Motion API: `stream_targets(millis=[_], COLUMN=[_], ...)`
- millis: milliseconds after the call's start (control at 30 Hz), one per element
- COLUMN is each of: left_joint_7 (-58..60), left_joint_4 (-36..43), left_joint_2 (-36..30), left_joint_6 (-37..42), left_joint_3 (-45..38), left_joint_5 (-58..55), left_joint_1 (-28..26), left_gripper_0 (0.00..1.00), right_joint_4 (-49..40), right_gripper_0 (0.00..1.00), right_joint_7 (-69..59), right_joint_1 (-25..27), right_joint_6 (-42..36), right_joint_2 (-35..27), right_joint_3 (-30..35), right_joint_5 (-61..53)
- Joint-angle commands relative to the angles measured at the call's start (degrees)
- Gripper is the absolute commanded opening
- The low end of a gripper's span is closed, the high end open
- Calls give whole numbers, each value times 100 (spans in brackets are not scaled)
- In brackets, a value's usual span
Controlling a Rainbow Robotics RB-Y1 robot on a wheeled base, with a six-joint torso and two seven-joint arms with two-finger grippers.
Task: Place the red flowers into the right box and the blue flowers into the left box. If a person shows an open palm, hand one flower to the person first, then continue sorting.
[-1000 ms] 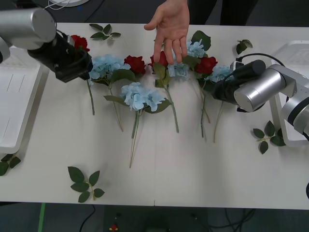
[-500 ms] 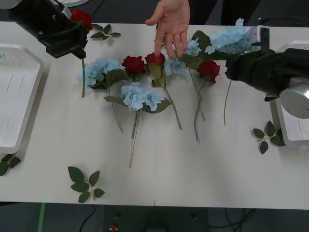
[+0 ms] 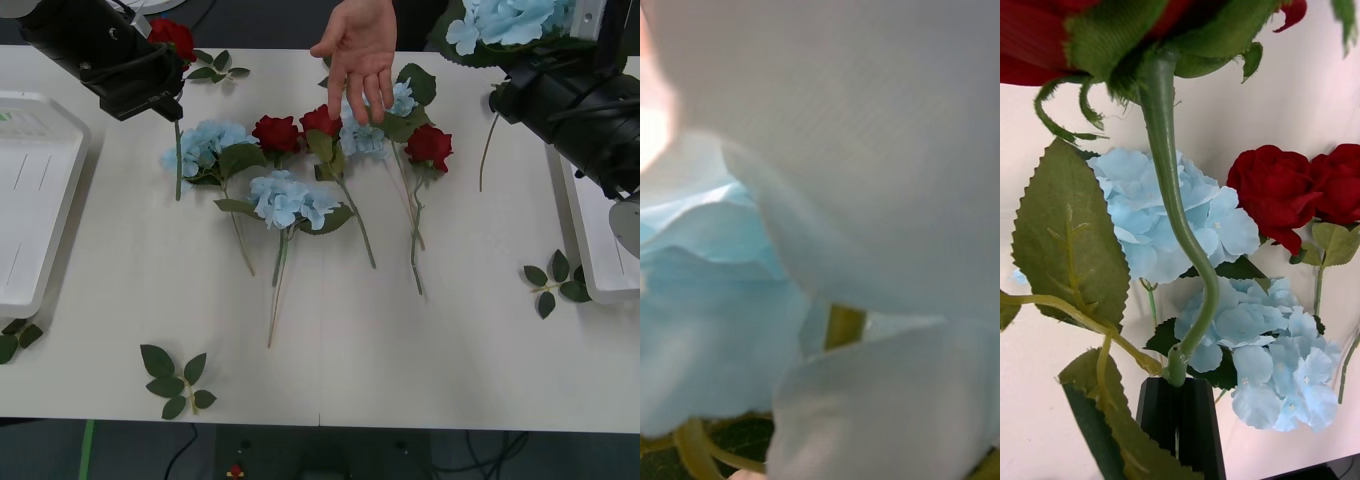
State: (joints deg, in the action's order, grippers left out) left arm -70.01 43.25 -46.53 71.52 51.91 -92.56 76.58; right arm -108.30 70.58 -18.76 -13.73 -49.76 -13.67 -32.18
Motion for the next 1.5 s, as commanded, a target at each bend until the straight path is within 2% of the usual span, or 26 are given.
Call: stream_targets(millis=[33,167,533,1033,1067,1100,1133,1500], left_joint_7=[-110,-119,-119,-119,-119,-119,-119,-119], left_joint_4=[34,34,34,34,34,34,34,34], left_joint_2=[-278,-287,-287,-287,-287,-287,-287,-287], left_joint_6=[55,46,46,46,46,46,46,46], left_joint_3=[-181,-181,-181,-181,-181,-181,-181,-181], left_joint_5=[-122,-148,-148,-148,-148,-148,-148,-148], left_joint_1=[270,278,278,278,278,278,278,278], left_gripper_0=[0,0,0,0,0,0,0,0], right_joint_4=[-209,-165,336,442,442,442,442,442], right_gripper_0=[0,0,0,1,48,72,100,100], right_joint_7=[167,202,237,220,193,193,185,185], right_joint_1=[-594,-998,-1771,-1842,-1842,-1842,-1842,-1824], right_joint_6=[89,89,89,81,81,89,89,89], right_joint_2=[397,731,1276,1355,1347,1355,1355,1347], right_joint_3=[-74,-144,-320,-364,-364,-364,-373,-364], right_joint_5=[432,836,872,889,863,863,854,810])
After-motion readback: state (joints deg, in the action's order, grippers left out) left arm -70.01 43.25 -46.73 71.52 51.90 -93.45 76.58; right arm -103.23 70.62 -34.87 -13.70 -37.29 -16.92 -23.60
